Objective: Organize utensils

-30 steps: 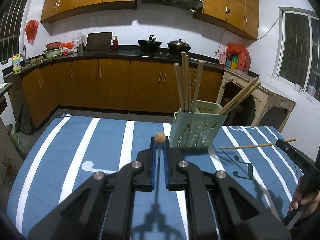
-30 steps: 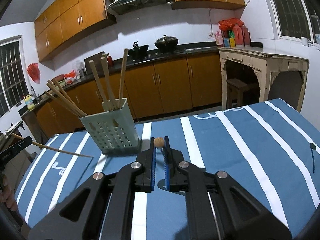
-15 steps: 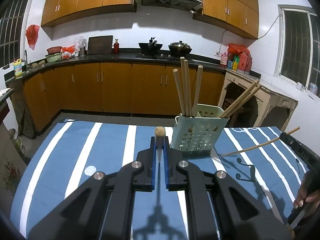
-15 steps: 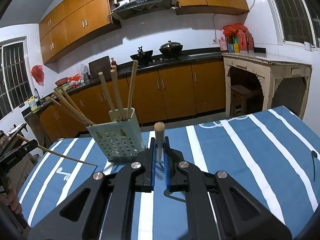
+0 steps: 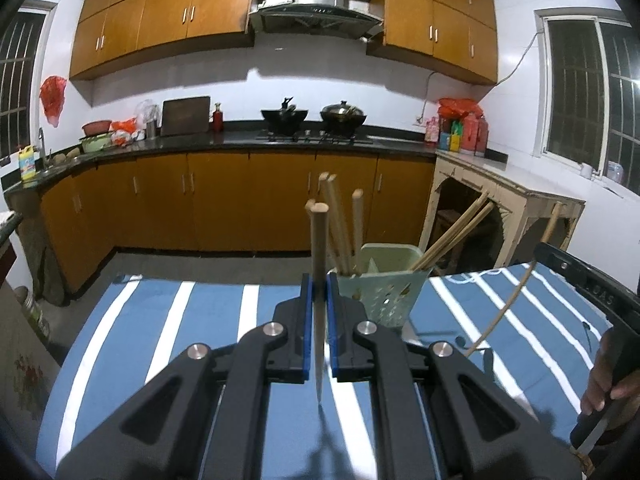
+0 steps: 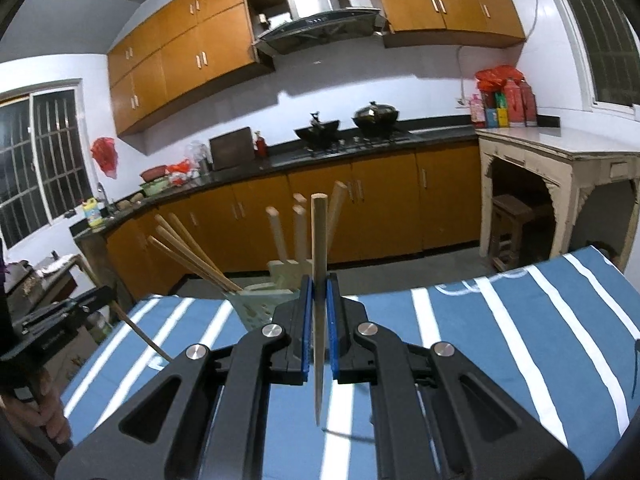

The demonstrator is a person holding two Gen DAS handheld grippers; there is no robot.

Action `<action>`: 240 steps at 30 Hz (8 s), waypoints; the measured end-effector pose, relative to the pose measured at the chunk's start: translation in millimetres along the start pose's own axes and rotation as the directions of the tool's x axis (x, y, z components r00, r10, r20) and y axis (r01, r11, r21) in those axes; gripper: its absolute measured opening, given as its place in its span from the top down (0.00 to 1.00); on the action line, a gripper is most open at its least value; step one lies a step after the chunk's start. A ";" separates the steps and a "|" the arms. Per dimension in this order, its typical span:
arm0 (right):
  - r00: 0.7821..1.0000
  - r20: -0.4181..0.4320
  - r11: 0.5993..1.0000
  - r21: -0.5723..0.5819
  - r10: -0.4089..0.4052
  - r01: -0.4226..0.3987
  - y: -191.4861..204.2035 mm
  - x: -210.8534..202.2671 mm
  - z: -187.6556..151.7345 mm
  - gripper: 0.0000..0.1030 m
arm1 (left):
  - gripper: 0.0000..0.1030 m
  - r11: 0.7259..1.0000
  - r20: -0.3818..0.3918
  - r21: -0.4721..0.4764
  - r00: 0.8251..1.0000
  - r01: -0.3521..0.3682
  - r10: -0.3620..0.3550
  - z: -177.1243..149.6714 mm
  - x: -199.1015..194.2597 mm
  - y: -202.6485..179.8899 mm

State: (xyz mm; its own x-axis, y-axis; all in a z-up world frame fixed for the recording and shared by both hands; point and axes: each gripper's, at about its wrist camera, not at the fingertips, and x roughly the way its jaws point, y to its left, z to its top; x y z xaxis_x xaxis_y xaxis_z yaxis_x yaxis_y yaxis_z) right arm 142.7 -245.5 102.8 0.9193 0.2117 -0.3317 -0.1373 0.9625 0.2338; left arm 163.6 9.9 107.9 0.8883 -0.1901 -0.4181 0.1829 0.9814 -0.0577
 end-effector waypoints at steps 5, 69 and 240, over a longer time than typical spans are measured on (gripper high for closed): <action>0.997 0.056 0.998 -0.019 0.059 -0.058 18.4 -4.8 25.9 0.92 | 0.92 0.999 0.027 -0.019 0.998 0.049 -0.048 24.2 -8.6 -4.7; 0.988 0.154 0.998 -0.050 -0.016 0.023 18.9 28.0 52.9 0.65 | 0.66 0.997 0.127 -0.083 0.992 0.009 0.001 78.1 25.8 -15.9; 0.994 0.013 0.990 -0.084 -0.109 0.110 15.4 -105.2 -160.1 0.02 | 0.04 0.991 0.060 -0.015 0.989 -0.133 0.134 -181.7 -112.9 -22.5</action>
State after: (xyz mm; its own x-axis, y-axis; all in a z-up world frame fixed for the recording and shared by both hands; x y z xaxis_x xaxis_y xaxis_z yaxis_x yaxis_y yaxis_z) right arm -15.2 -225.8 -5.1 0.9335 0.1032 -0.3435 -0.0662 0.9908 0.1179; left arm -17.4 13.9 -8.3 0.9283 -0.0583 -0.3671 0.0566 0.9983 -0.0153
